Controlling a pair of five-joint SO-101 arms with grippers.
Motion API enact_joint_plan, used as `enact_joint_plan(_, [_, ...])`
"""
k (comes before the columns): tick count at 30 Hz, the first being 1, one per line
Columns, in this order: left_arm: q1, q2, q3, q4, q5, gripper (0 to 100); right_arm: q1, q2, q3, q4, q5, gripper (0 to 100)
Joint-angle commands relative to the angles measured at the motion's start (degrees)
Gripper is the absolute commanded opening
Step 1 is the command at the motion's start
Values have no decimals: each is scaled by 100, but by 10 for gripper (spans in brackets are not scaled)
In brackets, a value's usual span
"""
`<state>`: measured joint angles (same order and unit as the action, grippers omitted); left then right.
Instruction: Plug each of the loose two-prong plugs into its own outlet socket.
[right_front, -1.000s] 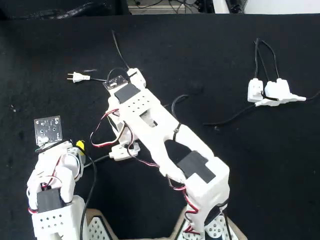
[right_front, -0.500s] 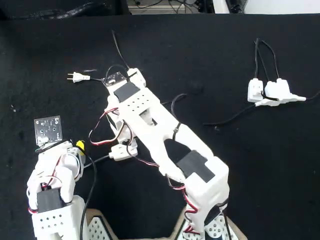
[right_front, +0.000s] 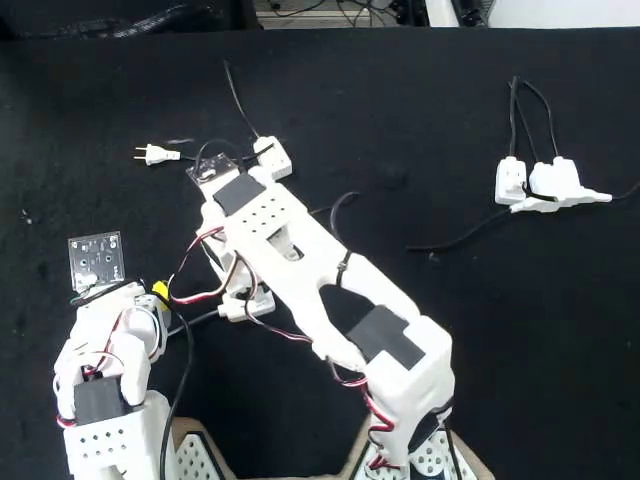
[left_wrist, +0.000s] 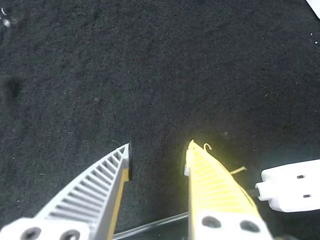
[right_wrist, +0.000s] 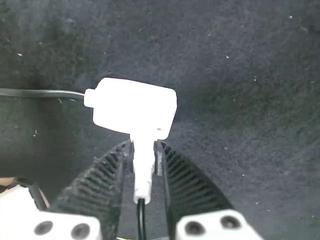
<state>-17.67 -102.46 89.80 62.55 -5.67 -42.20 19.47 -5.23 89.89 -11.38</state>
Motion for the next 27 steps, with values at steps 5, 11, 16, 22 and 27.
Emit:
enact_joint_plan(5, [-66,-18,-338,-88,35,191,123,-57,-224,26,18,10])
enact_joint_plan(11, [-66,-18,-347,-88,35,191,264,-48,-189,44,-176,10])
enact_joint_plan(16, [-66,-18,-347,-88,35,191,264,-40,-198,26,-176,10])
enact_joint_plan(22, [-66,-18,-347,-88,35,191,290,-40,-189,26,-308,10])
enact_joint_plan(27, [-66,-18,-347,-88,35,191,290,-40,-189,26,-325,10])
